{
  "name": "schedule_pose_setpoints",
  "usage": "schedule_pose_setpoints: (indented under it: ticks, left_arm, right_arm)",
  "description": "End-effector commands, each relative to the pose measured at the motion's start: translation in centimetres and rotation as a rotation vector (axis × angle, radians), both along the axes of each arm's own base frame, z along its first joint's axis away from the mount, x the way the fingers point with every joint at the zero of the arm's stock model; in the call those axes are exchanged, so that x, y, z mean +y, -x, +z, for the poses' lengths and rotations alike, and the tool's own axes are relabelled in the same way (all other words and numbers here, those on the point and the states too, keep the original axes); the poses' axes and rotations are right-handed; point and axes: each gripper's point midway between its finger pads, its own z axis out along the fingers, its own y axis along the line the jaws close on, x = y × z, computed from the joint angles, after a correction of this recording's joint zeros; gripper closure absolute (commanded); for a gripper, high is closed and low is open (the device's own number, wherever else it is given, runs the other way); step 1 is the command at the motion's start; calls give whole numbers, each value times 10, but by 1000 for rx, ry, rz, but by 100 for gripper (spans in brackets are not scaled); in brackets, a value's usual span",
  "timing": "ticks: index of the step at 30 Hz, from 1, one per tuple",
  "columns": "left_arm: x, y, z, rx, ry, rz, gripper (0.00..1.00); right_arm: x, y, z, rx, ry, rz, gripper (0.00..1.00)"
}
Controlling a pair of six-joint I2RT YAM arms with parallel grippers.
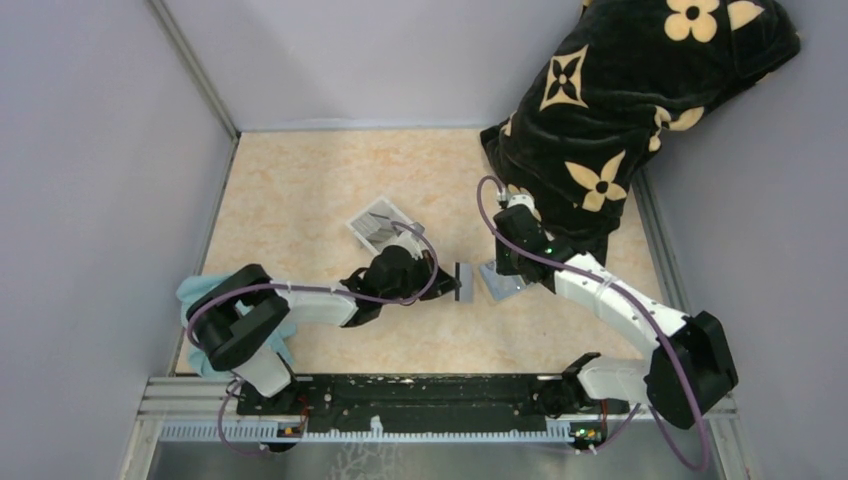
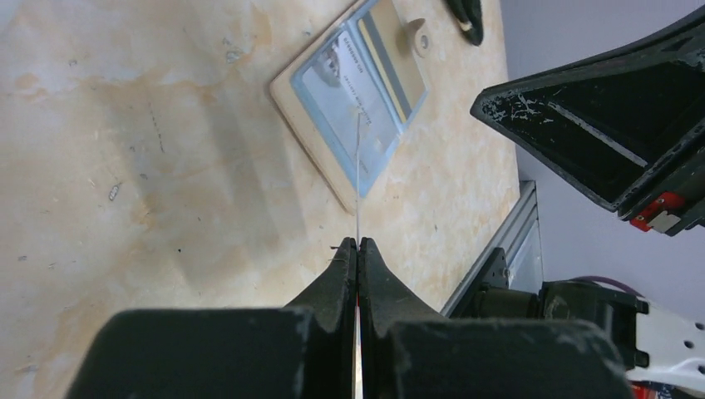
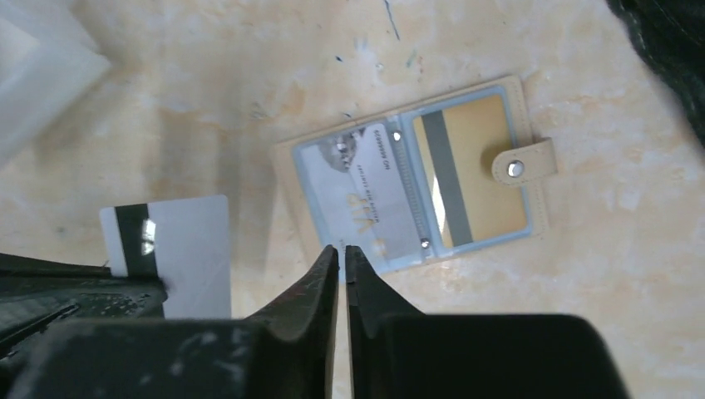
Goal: Put the credit cards into the card holder
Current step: Pick up the credit card from the storage box, then turn over the card slot in the card holder.
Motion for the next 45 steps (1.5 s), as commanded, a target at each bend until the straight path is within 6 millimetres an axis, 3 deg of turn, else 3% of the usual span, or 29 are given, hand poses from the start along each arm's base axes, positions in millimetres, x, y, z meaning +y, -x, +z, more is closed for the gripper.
schedule_pose_setpoints:
  ticks: [1, 9, 19, 30, 45]
  left_arm:
    - [-14, -7, -8, 67, 18, 67, 100]
    - [-38, -10, -22, 141, 32, 95, 100]
    - [-36, -14, -34, 218, -4, 174, 100]
    - [-30, -16, -47, 260, -62, 220, 100]
    - [-32, -16, -57, 278, -86, 214, 100]
  right_arm:
    - [-16, -6, -15, 24, 76, -71, 98]
    - [-30, -15, -35, 99, 71, -128, 100]
    - [-43, -27, -60, 203, 81, -182, 100]
    - [-72, -49, -62, 211, 166, -296, 100]
    - [-106, -55, -65, 217, 283, -395, 100]
